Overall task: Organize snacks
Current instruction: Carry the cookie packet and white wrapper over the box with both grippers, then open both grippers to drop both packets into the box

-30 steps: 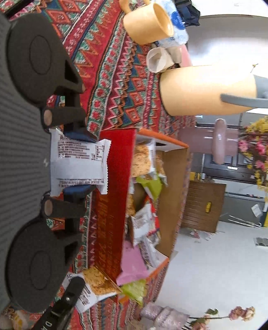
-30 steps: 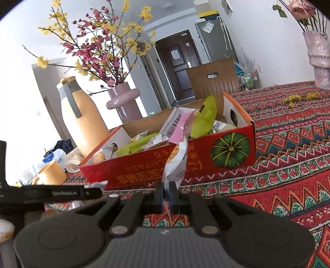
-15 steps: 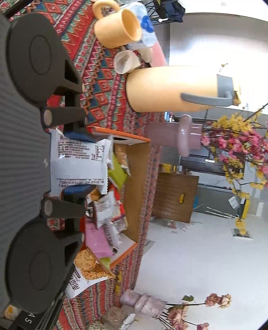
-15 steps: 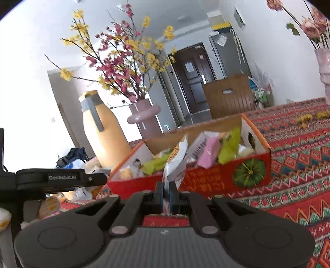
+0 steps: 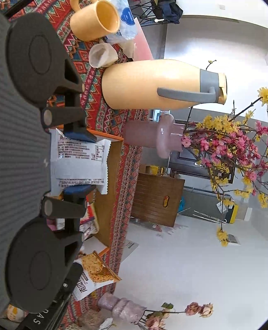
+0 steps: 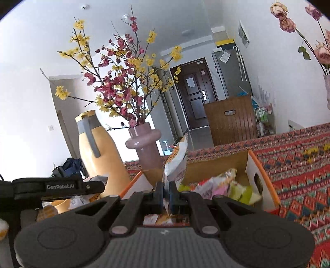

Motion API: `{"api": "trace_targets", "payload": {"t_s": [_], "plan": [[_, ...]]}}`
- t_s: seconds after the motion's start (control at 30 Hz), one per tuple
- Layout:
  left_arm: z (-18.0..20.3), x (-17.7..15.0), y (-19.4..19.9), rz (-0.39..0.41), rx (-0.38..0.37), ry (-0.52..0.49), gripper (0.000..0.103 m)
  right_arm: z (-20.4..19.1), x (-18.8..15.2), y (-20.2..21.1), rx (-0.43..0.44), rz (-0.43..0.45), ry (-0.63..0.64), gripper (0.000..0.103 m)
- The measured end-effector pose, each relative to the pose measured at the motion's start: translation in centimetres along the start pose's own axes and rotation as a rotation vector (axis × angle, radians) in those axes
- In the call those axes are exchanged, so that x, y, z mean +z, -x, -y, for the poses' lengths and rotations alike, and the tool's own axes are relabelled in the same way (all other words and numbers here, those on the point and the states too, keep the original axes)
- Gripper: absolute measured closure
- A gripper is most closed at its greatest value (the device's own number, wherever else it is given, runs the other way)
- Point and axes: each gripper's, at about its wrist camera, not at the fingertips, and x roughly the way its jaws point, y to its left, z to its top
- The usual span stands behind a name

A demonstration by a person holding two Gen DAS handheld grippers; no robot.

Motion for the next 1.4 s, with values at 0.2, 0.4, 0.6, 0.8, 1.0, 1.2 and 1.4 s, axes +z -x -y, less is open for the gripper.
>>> {"api": "trace_targets", "payload": {"t_s": [0.2,0.4,0.6,0.8,1.0,1.2,1.4], "plan": [[-0.3,0.8,-3.6,0.015,0.020,0.032,0.061,0.3,1.7,-3.7,-0.022,0.007,0.012,0.098],[-1.0,-0.7,-6.6,0.058,0.035,0.056,0.061,1.4,0.9,-6.8,-0.042,0.014,-0.006,0.098],[-1.0,-1.3,-7.6,0.025,0.037,0.022,0.061,2.3,-0.2,-8.6,-0.067,-0.032,-0.008,0.098],[-1.3,-1.5,-7.1,0.050,0.061,0.033,0.029,2.4,-0.7,-9.2,-0.099,-0.052,-0.008,0.092],[-1.5,-1.5,-6.1,0.108,0.093,0.058,0.000,3.2,-0.6,-8.3,-0.150,-0.026,-0.034,0.034],[-1.8,-1.4,-6.2,0.099,0.099,0.073,0.000,3.2,-0.5,-7.1,-0.180,0.030,-0.040,0.000],[-1.3,-0.9,-4.4,0.134,0.089,0.064,0.000,3.0,-0.1,-6.7,-0.181,0.038,-0.033,0.000]]}}
